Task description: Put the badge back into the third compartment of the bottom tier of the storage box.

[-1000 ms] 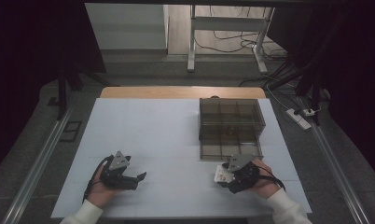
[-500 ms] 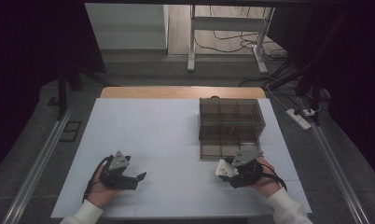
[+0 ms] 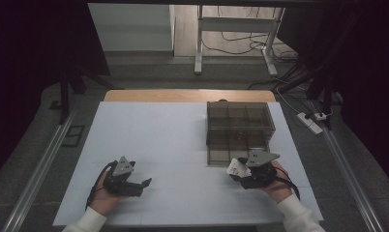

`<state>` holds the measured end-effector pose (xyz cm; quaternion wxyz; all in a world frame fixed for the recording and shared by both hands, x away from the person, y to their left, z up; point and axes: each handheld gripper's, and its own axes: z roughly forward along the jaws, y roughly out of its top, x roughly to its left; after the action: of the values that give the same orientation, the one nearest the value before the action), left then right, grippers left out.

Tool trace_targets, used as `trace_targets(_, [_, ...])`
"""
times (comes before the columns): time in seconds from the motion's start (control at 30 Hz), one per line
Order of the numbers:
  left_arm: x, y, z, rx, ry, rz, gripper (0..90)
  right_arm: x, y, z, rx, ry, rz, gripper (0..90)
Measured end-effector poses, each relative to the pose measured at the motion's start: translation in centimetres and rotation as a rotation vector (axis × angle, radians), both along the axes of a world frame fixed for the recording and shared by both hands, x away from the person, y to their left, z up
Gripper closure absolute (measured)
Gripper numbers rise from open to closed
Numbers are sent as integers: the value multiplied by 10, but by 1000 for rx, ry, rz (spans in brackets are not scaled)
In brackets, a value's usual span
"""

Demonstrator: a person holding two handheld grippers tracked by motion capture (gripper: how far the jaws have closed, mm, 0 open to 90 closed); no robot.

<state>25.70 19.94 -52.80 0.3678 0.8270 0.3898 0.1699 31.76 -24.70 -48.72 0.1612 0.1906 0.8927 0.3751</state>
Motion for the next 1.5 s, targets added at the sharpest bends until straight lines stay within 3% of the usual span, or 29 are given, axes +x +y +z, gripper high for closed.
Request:
trace_targets(0.83, [0,1,0,-1,-6,-1,123,4,-15,6,80,-67,-134,328])
trace_targets(0.93, [0,0,0,-1,-3,-3,123,7,-18,6,109,-50,-157,328])
trace_targets(1.5, [0,0,0,4,-1,-2,124,12,-30,6,114,-81,-236,329])
